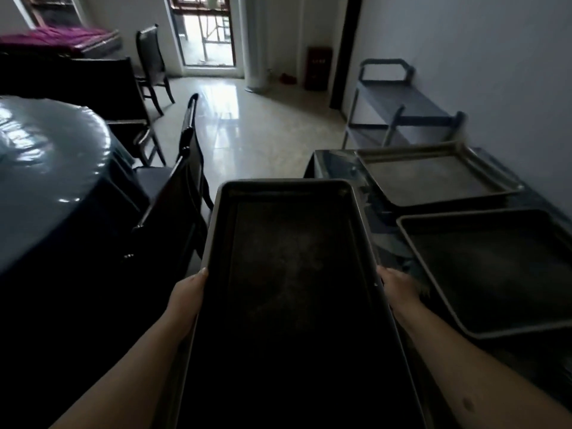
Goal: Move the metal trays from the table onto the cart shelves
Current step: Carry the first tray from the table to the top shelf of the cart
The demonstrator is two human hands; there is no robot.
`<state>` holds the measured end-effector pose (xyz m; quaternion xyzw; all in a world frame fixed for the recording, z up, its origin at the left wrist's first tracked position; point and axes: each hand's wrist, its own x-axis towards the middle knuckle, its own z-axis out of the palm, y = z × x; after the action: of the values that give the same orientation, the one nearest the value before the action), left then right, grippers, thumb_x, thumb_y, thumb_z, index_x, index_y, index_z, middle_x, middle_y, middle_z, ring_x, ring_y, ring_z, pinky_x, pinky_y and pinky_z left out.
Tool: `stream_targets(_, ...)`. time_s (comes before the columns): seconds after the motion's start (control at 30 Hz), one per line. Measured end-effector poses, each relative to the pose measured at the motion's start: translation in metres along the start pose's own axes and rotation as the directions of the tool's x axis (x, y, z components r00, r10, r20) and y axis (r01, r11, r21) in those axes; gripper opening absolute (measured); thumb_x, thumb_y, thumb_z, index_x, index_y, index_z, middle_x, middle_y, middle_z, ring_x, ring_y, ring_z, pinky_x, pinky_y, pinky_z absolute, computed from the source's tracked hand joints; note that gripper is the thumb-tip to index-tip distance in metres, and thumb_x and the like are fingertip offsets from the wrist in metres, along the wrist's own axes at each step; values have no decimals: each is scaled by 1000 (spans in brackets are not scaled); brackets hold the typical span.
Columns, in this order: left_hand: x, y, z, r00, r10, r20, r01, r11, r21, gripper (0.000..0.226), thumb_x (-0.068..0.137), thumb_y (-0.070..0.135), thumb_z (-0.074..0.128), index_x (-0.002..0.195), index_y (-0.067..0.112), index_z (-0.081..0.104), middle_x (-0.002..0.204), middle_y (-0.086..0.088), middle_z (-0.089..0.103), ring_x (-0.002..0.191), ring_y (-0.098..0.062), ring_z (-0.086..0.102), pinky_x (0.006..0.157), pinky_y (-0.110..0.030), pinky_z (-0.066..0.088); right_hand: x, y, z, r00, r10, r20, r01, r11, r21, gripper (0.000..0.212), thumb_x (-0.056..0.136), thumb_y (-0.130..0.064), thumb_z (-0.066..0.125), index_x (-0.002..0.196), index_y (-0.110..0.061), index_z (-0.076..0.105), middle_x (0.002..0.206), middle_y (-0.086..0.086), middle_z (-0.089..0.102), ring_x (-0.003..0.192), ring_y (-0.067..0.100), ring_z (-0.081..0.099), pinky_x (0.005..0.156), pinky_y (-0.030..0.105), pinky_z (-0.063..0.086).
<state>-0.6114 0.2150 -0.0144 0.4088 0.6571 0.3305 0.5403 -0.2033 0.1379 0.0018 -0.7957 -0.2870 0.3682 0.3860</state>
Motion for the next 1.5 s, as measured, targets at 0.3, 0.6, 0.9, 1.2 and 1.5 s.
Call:
stream_targets(0.3, 87, 53, -33, 999, 36, -20, -35, 998, 55, 42, 103, 38, 50, 97, 6, 77, 91, -19, 77, 87, -38, 74, 88, -54, 58, 56, -53, 69, 999, 34, -1, -34, 999, -18, 42, 99, -28, 49, 84, 8, 64, 79, 17, 61, 78, 33, 59, 59, 33, 37)
stream_targets(0.6, 199, 92, -17, 997, -13, -72, 17, 998, 67, 44, 101, 44, 51, 88, 10, 77, 81, -12, 78, 80, -34, 75, 73, -45, 60, 159, -105, 117, 998, 58, -3, -58, 998, 38, 37, 95, -34, 51, 81, -4, 68, 82, 14, 68, 77, 29, 64, 70, 37, 49)
stream_targets(0.9, 353, 197, 24, 985, 32, -171, -13, 994, 112, 40, 102, 40, 51, 81, 14, 73, 87, -13, 74, 85, -32, 71, 69, -37, 55, 339, -214, 167, 998, 18, 53, -20, 999, 38, 37, 94, -37, 52, 83, -6, 69, 88, 18, 70, 83, 35, 67, 79, 46, 54)
stream_targets(1.2, 506, 275, 44, 982, 33, -188, -12, 994, 110, 47, 104, 38, 47, 95, 0, 74, 97, -22, 73, 96, -38, 69, 95, -55, 53, 490, -311, 224, 993, 11, 119, -13, 1000, 23, 34, 97, -35, 50, 87, -9, 70, 88, 12, 70, 83, 29, 66, 76, 38, 50)
stream_targets(1.5, 728, 386, 42, 981, 114, -154, -87, 981, 171, 41, 101, 41, 51, 73, 20, 72, 74, -4, 71, 75, -21, 67, 62, -29, 46, 648, -425, 302, 1000, 13, 16, -13, 1000, 3, 45, 95, -41, 50, 110, -3, 67, 108, 21, 66, 101, 38, 61, 97, 50, 46)
